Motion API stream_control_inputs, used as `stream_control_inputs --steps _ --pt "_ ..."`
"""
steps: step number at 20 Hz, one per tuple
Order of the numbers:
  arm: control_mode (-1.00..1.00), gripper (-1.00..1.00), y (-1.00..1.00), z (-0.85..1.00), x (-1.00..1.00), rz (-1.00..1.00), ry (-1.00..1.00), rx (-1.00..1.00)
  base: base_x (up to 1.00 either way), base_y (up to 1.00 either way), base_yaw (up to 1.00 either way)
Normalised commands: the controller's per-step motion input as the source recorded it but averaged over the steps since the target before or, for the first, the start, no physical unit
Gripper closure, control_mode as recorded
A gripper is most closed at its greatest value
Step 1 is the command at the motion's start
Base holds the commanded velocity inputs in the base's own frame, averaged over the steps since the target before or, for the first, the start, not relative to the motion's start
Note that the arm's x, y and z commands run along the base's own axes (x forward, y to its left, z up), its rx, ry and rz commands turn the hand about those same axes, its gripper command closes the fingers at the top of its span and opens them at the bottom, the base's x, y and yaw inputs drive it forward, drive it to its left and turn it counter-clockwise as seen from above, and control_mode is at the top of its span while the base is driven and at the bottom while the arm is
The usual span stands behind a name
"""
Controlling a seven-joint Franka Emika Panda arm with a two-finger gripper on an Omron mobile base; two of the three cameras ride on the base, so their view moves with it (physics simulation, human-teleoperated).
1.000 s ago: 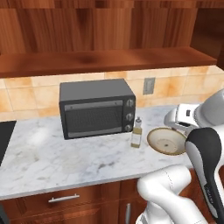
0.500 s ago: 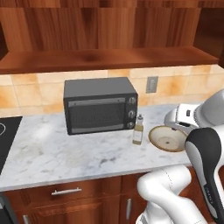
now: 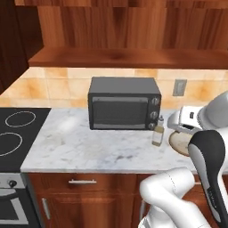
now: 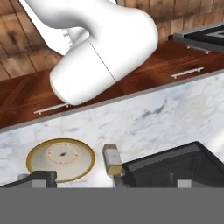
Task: Retrieve the bottle and the shaker from the cabinet and place them next to the mixing bowl on the counter. Then add garlic from the fridge to the mixing bowl.
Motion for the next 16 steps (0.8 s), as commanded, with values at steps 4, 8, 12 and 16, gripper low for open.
stream_control_inputs --steps 4,8,12,16 --pt "1.00 -1.00 0.00 0.00 0.00 0.00 0.00 0.00 -0.19 0.17 0.43" --pt "1.00 -1.00 0.00 0.00 0.00 0.00 0.00 0.00 -0.23 0.19 0.49" --pt "1.00 -1.00 0.00 0.00 0.00 0.00 0.00 0.00 -0.34 0.24 0.49" --pt "1.00 -1.00 0.00 0.00 0.00 0.00 0.00 0.00 -0.46 0.25 0.44"
